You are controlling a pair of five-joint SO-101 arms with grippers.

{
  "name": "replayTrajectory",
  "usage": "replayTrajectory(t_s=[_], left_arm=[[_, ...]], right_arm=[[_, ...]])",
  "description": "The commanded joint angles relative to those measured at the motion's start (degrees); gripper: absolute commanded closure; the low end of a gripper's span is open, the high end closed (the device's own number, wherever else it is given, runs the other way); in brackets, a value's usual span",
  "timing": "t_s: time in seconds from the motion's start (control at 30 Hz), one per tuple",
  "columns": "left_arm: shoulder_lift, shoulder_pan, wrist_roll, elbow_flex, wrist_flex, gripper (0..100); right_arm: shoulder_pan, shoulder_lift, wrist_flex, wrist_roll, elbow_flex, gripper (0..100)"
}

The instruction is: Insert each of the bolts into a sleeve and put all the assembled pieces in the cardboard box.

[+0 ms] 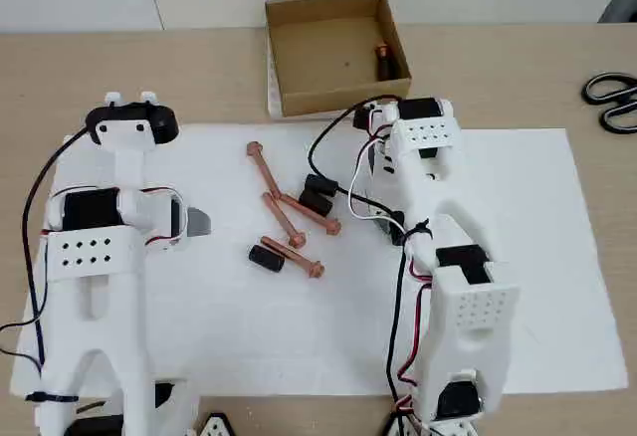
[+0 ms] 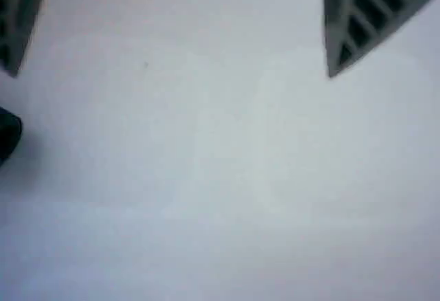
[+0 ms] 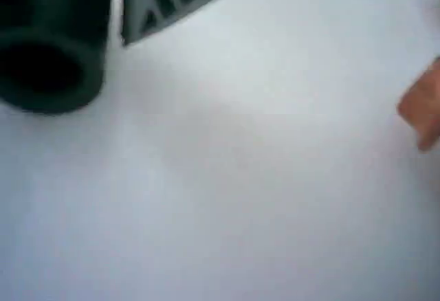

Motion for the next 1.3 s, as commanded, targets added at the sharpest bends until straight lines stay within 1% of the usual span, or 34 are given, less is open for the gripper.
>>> replayTrajectory(t_s=[0.0,0.47,0.63,0.87,0.93,1.07,1.2,1.27], left_arm=[[-0.1,0.2,0.2,-2.3,-0.9,73],[-0.1,0.2,0.2,-2.3,-0.9,73],[-0.1,0.2,0.2,-2.3,-0.9,73],[-0.1,0.2,0.2,-2.3,-0.9,73],[-0.1,0.2,0.2,-2.3,-0.9,73],[-0.1,0.3,-0.2,-2.4,-0.9,73],[-0.1,0.5,-0.2,-2.6,-0.9,73],[-0.1,1.8,-0.2,-2.6,-0.9,73]], right_arm=[[0.0,2.1,0.0,0.0,-0.2,88.0],[0.1,4.4,-2.9,-0.1,-0.4,88.5],[0.1,4.5,-4.5,-0.2,-0.1,93.1],[0.0,4.5,-5.9,-1.8,-0.1,93.5],[0.0,4.5,-5.6,-1.8,-0.1,93.9],[0.1,3.9,-3.0,-1.7,-0.4,99.5],[0.1,2.6,-0.3,-1.3,-0.4,99.5],[0.1,0.2,0.7,-1.2,-0.4,99.5]])
